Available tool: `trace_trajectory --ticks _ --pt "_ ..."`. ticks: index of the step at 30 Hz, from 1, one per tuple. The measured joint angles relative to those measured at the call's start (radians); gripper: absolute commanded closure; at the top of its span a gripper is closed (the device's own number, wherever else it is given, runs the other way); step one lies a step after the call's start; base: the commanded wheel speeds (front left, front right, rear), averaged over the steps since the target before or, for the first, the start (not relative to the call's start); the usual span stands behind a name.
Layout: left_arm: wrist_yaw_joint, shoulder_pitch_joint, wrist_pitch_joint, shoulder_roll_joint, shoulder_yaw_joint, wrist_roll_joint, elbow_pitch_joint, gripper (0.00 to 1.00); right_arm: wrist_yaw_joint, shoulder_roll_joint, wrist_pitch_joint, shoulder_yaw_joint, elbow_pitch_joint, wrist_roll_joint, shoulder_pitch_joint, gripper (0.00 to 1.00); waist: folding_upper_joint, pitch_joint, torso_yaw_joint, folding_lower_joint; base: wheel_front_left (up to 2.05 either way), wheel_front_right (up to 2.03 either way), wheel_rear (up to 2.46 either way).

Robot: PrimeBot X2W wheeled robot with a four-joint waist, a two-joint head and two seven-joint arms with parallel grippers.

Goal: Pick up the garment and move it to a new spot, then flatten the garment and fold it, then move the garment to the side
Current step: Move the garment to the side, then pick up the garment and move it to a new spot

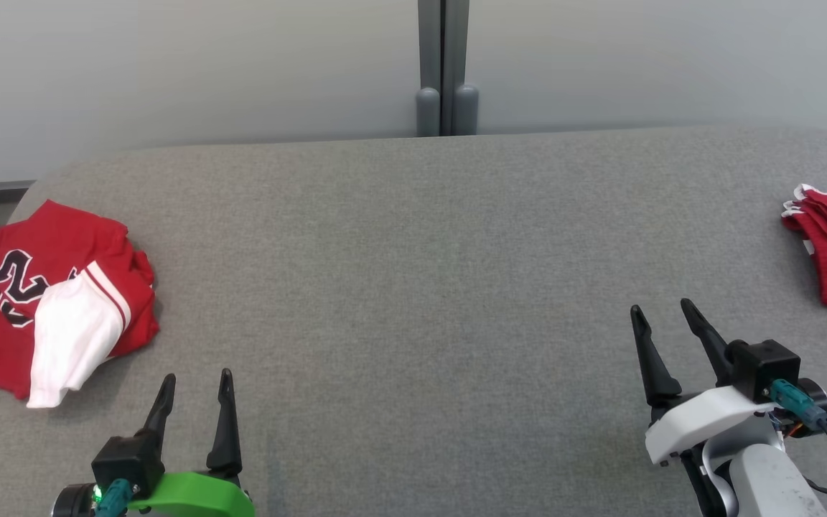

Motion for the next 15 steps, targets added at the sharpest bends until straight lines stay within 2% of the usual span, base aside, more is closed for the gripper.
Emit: trace_trajectory --ticks 9,15 --pt "0.000 -0.007 0.000 -0.002 -0.011 -0.013 0.003 0.00 0.000 0.000 0.000 0.028 0.016 -0.001 -0.002 0.00 0.0000 0.010 0.047 0.0000 0.00 0.00 0.00" --pt "0.000 -0.028 0.000 -0.003 0.009 -0.027 0.023 0.00 0.000 0.000 0.000 0.067 0.029 0.018 -0.006 0.00 0.0000 0.022 0.132 0.0000 0.00 0.00 0.00"
